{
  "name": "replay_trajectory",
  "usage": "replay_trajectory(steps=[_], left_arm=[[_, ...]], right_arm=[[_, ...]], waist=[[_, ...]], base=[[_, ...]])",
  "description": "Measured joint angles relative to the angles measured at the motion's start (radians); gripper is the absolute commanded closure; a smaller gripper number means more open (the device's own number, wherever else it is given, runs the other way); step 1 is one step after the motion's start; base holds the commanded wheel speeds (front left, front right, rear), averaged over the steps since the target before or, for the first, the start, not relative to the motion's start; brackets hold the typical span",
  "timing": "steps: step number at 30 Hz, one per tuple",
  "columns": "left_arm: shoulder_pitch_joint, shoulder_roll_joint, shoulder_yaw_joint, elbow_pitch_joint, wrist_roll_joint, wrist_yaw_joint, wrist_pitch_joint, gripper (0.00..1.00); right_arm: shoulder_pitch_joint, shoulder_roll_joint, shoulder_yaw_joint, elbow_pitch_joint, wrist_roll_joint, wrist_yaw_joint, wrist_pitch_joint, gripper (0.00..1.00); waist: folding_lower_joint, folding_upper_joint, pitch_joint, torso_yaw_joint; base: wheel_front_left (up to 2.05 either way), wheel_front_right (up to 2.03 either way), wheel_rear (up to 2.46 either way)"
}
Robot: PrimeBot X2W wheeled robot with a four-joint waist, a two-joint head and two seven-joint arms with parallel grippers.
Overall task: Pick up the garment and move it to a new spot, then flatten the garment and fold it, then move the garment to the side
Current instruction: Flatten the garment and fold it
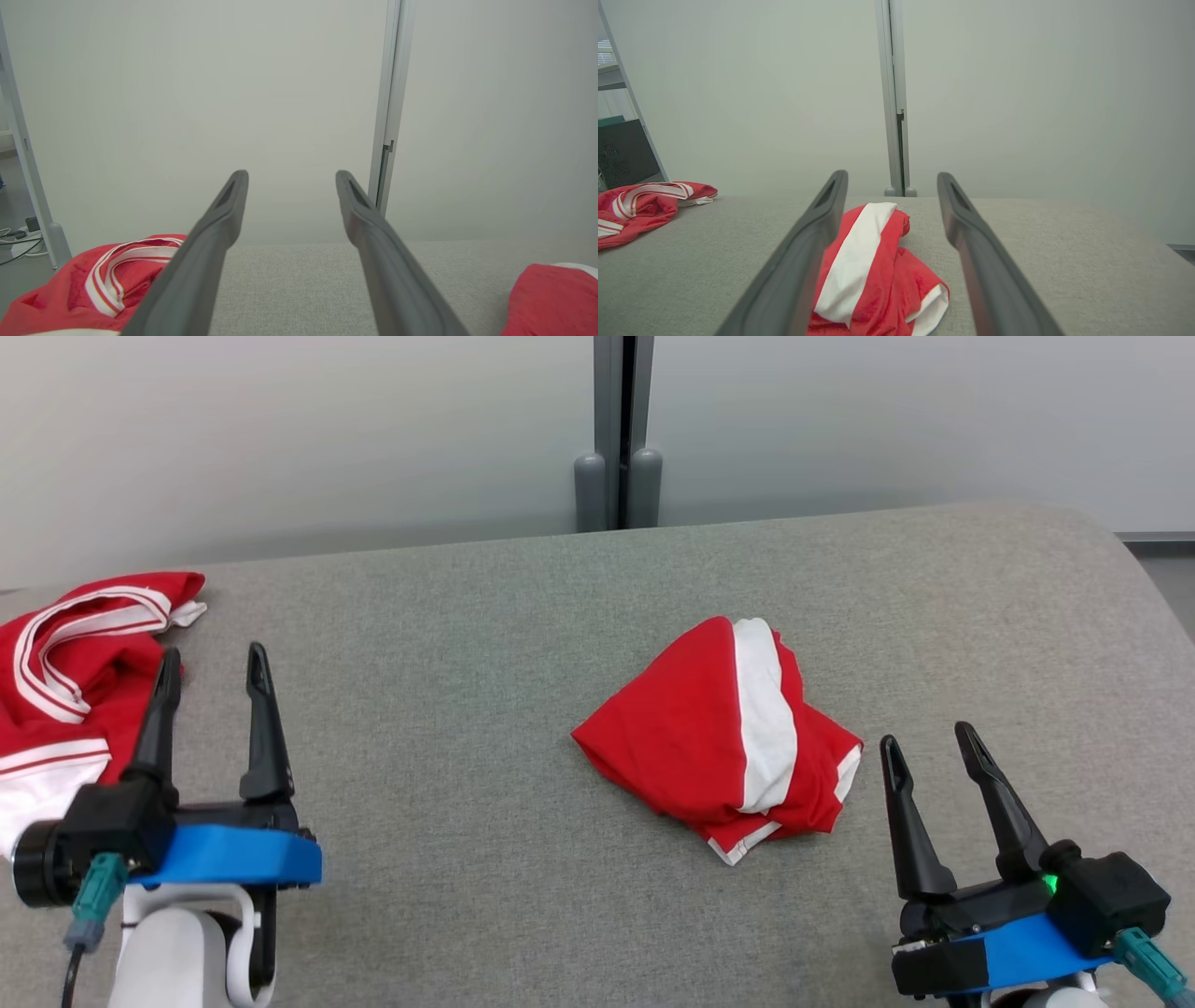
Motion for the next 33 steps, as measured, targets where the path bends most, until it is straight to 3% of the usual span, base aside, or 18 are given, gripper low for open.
replay_trajectory(steps=[15,33], left_arm=[[0.238,-0.049,0.011,-0.062,0.021,-0.003,0.0,0.0],[0.298,-0.064,-0.033,-0.047,0.05,-0.006,0.0,0.0]], right_arm=[[0.065,0.002,-0.042,0.098,0.022,0.0,-0.001,0.0],[0.079,0.003,-0.04,0.182,0.037,0.0,-0.001,0.0]], waist=[[0.0,-0.0001,-0.088,-0.014],[0.0,0.0001,-0.104,0.02]], base=[[0.0,0.0,0.0],[0.0,0.0,0.0]])
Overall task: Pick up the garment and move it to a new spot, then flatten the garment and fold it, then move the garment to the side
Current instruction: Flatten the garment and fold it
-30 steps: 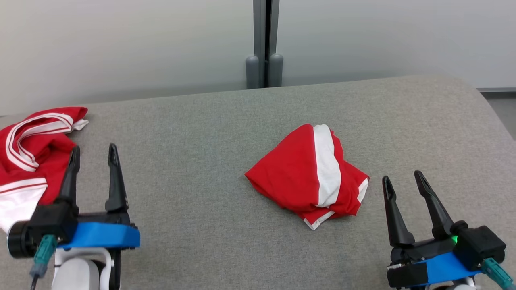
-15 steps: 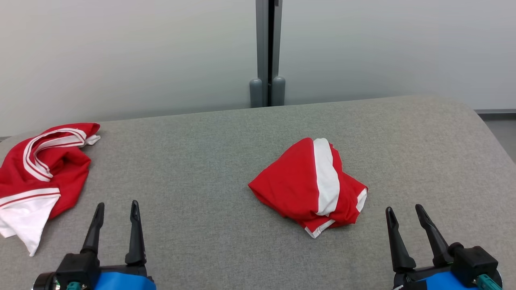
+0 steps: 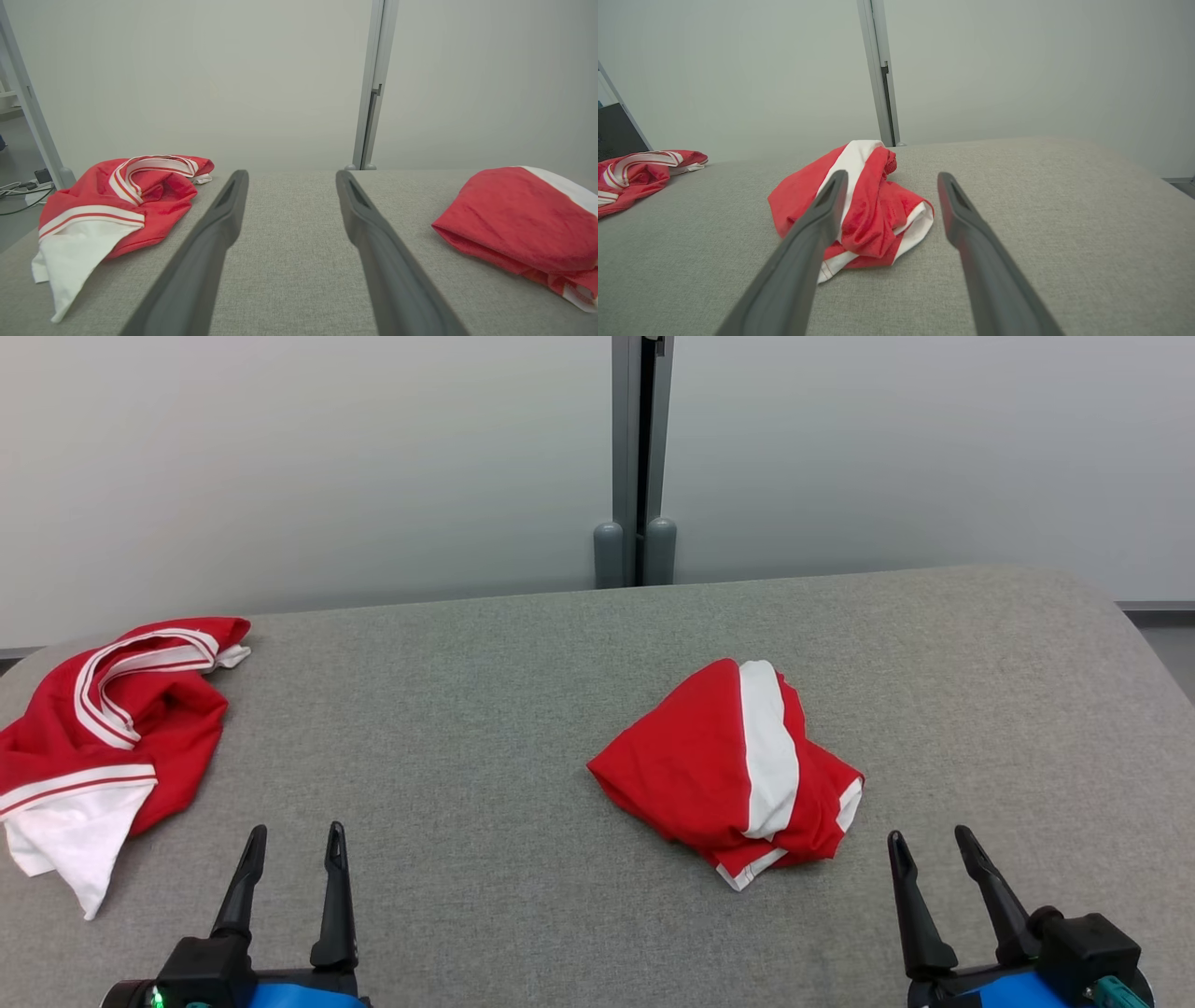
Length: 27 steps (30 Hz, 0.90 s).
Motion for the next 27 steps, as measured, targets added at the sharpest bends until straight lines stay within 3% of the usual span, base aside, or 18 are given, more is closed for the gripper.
replay_trajectory(steps=[27], left_arm=[[-0.003,-0.001,0.01,0.005,0.009,-0.007,0.0,0.0]], right_arm=[[-0.002,0.0,0.014,0.014,0.002,0.0,0.0,0.0]], waist=[[0.0001,0.0002,0.008,0.006]], base=[[0.0,0.0,0.0]])
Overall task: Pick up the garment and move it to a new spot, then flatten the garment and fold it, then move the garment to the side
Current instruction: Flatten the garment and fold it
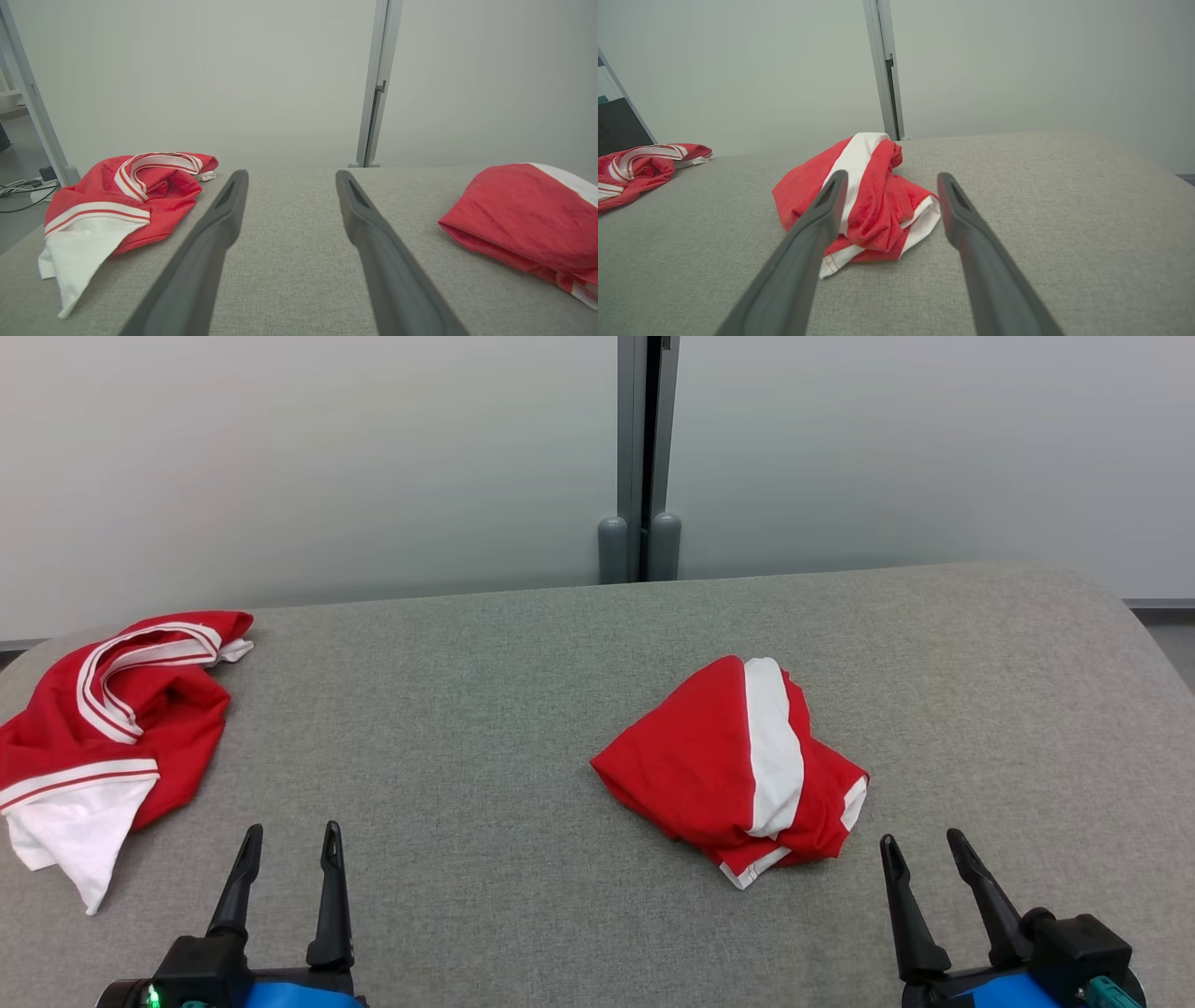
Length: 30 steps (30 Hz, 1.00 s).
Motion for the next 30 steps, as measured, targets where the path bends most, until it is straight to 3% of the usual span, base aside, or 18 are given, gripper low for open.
replay_trajectory(steps=[13,21,30], left_arm=[[-0.006,0.0,0.002,0.0,0.009,-0.001,0.0,0.0],[-0.051,-0.001,-0.008,0.0,0.01,-0.003,0.0,0.0],[-0.128,-0.003,-0.038,0.007,0.013,-0.004,0.0,0.0]], right_arm=[[-0.041,0.0,0.017,0.009,0.007,0.0,0.0,0.0],[-0.282,-0.032,0.055,0.064,-0.012,0.0,0.037,0.0],[-0.59,-0.123,0.103,0.25,-0.004,0.0,0.196,0.0]], waist=[[0.0,0.0,0.014,0.005],[0.0002,0.0,0.062,0.013],[0.0002,0.0001,0.14,0.043]], base=[[0.0,0.0,0.0],[0.0,0.0,0.0],[0.0,0.0,0.0]])
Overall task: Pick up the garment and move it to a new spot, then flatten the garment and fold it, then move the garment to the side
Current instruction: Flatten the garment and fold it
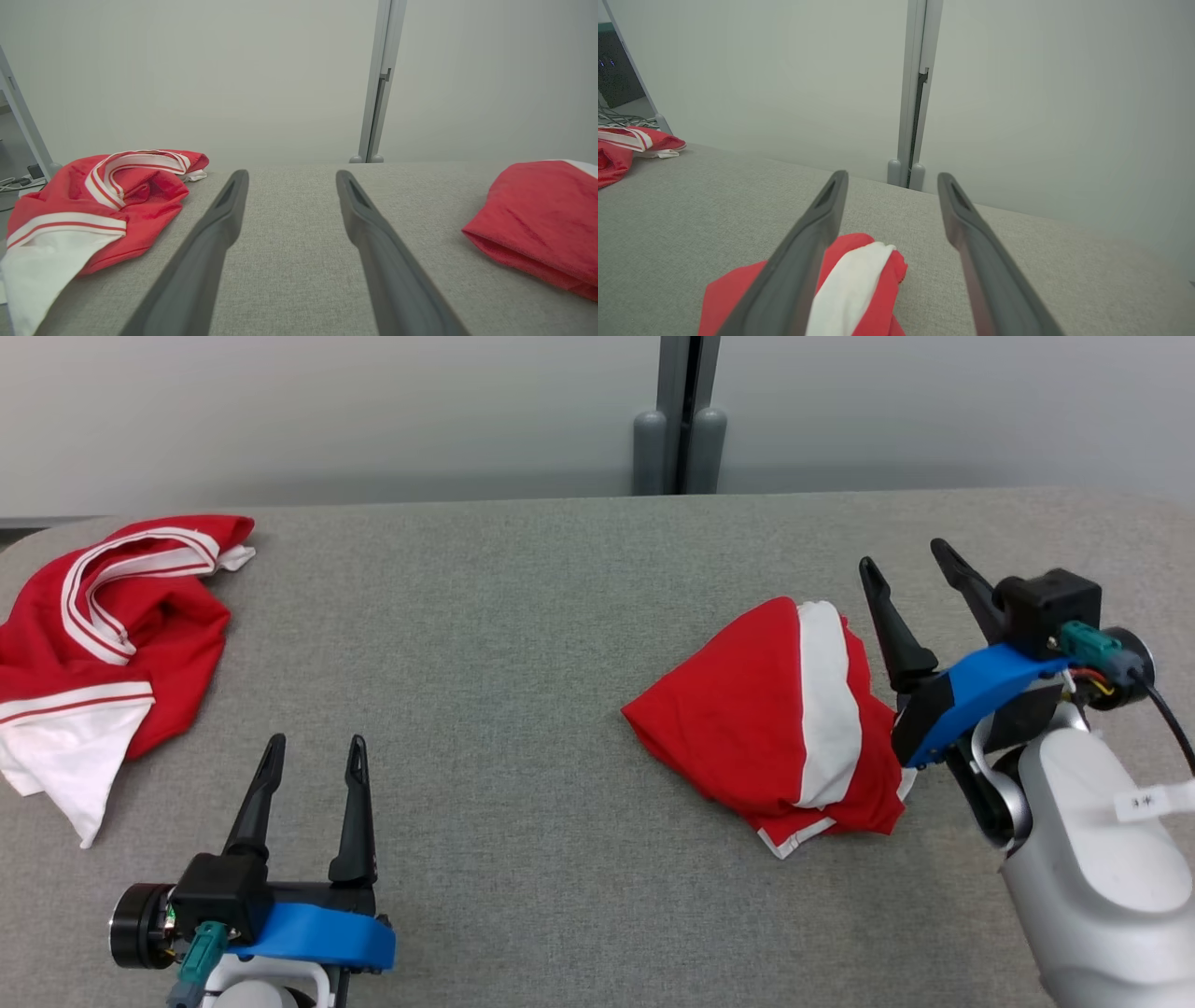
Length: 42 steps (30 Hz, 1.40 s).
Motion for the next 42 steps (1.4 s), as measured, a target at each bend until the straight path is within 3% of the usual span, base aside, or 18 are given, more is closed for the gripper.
replay_trajectory(steps=[13,22,28,29,30,31,42], left_arm=[[-0.073,-0.004,-0.038,0.021,-0.013,0.0,0.0,0.0],[-0.099,-0.006,-0.061,0.034,-0.018,0.0,0.0,0.0],[-0.111,-0.007,-0.077,0.049,-0.023,0.0,0.0,0.0],[-0.111,-0.007,-0.078,0.051,-0.024,0.0,0.0,0.0],[-0.111,-0.007,-0.079,0.053,-0.025,0.0,0.0,0.0],[-0.111,-0.007,-0.079,0.055,-0.026,0.0,0.0,0.0],[-0.078,-0.007,-0.051,0.055,-0.032,0.0,0.0,0.0]], right_arm=[[-0.256,-0.058,0.125,0.368,0.073,0.0,0.221,0.0],[-0.293,-0.037,0.186,0.561,0.154,0.0,0.269,0.0],[-0.302,-0.017,0.213,0.623,0.222,0.0,0.281,0.0],[-0.302,-0.015,0.22,0.625,0.235,0.0,0.276,0.09],[-0.301,-0.015,0.23,0.624,0.244,0.0,0.261,0.89],[-0.299,-0.018,0.238,0.622,0.249,0.0,0.237,1.0],[-0.326,-0.133,0.249,0.617,0.274,0.0,-0.078,1.0]], waist=[[0.0,-0.0001,0.105,0.059],[-0.0002,-0.0001,0.13,0.09],[-0.0002,-0.0003,0.126,0.102],[-0.0003,-0.0003,0.123,0.104],[-0.0002,-0.0003,0.12,0.105],[-0.0002,-0.0003,0.117,0.105],[-0.0003,-0.0003,0.059,0.094]], base=[[0.0,0.0,0.0],[0.0,0.0,0.0],[0.0,0.0,0.0],[0.0,0.0,0.0],[0.0,0.0,0.0],[0.0,0.0,0.0],[0.0,0.0,0.0]])
